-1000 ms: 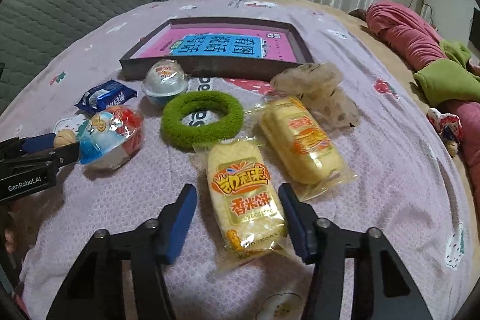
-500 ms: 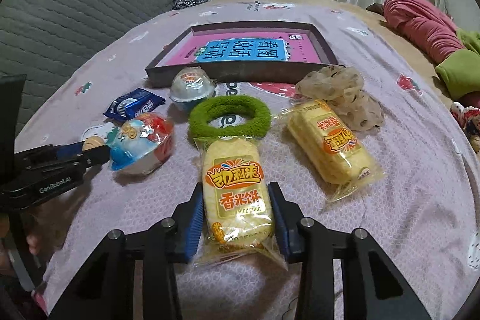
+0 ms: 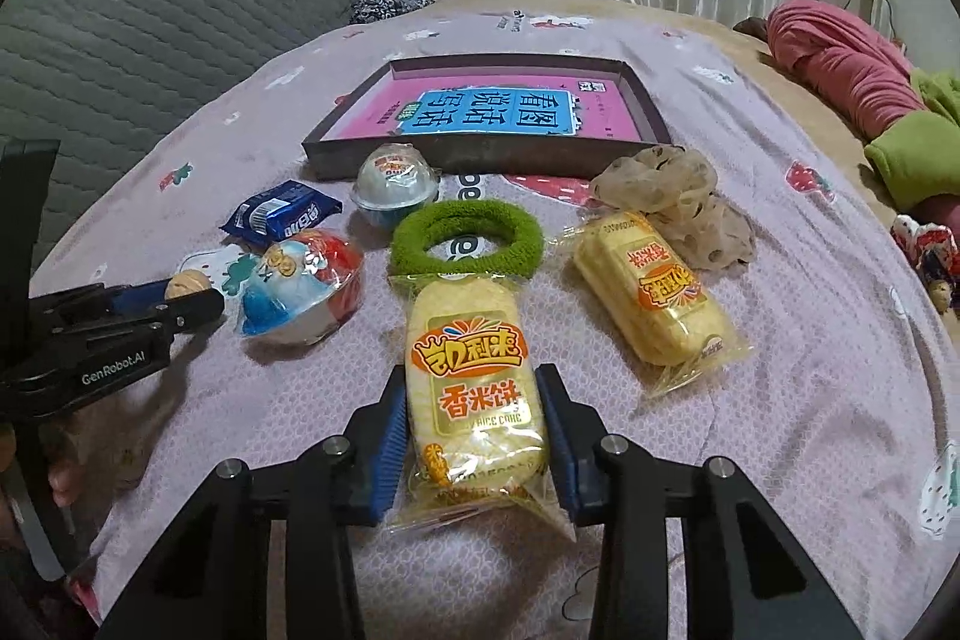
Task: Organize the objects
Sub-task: 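Close left tool on the walnut while right tool closes on the yellow bag, then lift and carry the walnut and yellow bag with both tools toward the tray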
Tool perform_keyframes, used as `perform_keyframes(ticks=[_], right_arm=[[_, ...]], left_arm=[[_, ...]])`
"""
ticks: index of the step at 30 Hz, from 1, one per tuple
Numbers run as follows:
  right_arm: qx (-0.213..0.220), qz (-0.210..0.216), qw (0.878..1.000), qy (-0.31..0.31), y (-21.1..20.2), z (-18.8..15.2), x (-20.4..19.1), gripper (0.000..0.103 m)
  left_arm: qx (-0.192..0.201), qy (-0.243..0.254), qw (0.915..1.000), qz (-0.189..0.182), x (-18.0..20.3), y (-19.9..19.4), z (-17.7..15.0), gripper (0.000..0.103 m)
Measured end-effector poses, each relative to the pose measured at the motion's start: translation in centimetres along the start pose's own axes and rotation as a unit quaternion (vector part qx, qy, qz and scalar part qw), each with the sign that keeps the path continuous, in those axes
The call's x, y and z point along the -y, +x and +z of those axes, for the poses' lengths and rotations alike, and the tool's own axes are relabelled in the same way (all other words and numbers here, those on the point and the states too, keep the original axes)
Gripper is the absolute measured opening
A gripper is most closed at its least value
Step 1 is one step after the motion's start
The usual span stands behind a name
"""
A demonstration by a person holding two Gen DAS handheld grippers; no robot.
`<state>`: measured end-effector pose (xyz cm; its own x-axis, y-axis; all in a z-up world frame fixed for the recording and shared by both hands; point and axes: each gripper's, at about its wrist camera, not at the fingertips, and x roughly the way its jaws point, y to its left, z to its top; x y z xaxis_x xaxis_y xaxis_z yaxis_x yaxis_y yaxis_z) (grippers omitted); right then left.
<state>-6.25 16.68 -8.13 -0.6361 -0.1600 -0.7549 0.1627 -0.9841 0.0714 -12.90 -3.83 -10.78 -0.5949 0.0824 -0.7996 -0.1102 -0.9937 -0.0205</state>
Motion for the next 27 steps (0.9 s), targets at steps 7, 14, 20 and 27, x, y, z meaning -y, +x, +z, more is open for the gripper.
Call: perform_keyframes(ticks=[7,14,20,27], right_arm=[[0.006,-0.002,1.000,-0.006,-0.8,0.1,-0.6,0.041],[0.015,0.000,1.000,-0.011,-2.0,0.5,-1.1,0.041],[0.029,0.004,0.999,-0.014,-3.4,1.1,-1.4,0.041],[0.048,0.005,0.999,-0.021,-5.3,2.2,-1.6,0.041]], left_arm=[[0.017,0.000,0.9999,-0.002,0.4,-1.8,0.0,0.037],[0.027,-0.003,0.9996,0.004,1.0,-3.6,-0.2,0.037],[0.033,-0.010,0.9994,0.007,1.5,-5.2,-0.2,0.037],[0.050,-0.005,0.9987,0.011,2.5,-7.4,1.0,0.037]])
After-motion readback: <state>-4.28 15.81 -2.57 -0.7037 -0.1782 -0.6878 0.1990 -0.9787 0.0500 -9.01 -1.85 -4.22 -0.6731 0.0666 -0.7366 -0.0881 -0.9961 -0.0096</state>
